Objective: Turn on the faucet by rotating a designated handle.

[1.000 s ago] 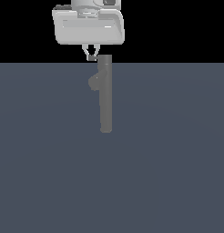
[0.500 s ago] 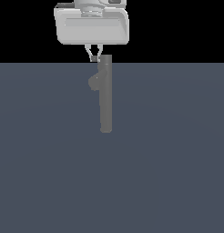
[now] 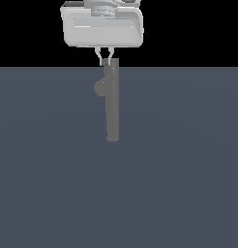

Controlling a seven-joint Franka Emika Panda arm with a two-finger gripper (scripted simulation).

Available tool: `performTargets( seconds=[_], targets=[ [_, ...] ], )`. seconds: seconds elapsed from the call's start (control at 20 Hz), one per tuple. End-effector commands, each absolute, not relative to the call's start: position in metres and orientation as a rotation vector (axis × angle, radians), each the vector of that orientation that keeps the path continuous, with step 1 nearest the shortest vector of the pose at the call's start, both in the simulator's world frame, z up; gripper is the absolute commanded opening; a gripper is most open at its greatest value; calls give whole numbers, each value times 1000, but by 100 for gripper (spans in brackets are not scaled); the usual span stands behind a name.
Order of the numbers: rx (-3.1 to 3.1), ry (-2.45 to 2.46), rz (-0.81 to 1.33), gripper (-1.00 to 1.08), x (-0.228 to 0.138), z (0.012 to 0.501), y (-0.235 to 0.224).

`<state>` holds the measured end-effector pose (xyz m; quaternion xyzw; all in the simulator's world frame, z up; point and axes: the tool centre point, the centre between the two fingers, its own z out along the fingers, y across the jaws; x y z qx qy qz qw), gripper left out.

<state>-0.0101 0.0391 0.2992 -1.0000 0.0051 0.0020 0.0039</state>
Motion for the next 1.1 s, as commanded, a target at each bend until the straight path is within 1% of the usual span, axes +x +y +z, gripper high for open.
performTargets(
  seconds=[0.0,0.15,0.2,0.25,1.05],
  targets=[
    [-3139,79,-6,-100,-1,300,2],
    [-3140,94,-1,-100,4,300,-18],
    [-3140,94,-1,-100,4,300,-18],
    [-3132,6,30,-100,-8,300,22],
    [-3139,84,4,-100,43,300,-28]
  ],
)
